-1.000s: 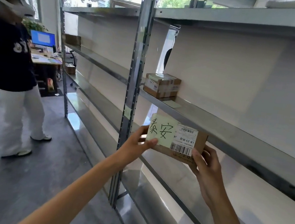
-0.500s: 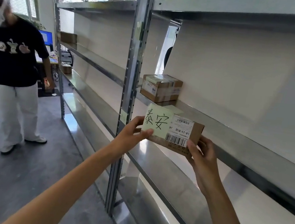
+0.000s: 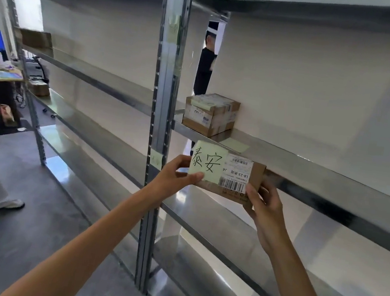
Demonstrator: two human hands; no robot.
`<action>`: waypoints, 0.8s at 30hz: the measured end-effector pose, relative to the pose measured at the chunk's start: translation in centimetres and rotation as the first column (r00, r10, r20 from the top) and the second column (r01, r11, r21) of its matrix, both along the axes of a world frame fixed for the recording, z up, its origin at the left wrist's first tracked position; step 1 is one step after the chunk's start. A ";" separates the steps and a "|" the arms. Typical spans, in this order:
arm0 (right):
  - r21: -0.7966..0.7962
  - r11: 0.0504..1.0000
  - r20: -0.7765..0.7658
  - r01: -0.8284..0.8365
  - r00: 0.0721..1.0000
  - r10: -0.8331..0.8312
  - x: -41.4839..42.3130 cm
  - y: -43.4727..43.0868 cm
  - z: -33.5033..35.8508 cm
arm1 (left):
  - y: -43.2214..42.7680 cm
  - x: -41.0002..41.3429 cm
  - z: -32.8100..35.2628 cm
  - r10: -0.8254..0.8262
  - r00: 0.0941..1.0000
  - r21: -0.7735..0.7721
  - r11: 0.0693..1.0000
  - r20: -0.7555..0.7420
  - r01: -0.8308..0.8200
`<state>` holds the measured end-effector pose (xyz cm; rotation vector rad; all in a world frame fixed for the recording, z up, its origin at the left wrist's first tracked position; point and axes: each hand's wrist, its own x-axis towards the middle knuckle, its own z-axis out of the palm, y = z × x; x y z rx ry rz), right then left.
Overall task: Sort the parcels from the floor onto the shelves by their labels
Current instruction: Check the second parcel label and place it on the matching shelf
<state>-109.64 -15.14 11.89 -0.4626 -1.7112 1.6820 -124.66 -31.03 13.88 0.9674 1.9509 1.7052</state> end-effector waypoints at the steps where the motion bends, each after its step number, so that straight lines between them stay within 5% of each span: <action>1: -0.002 1.000 0.003 0.025 1.000 -0.025 -0.5 -0.6 -0.3 | -0.4 -0.7 -0.1 -0.015 1.000 -0.002 1.000 0.008 0.015; 24: -0.161 0.947 0.160 0.277 0.954 -0.252 0.5 -6.0 -4.2 | -0.5 -3.4 -5.7 -0.137 0.986 -0.119 0.982 0.093 0.147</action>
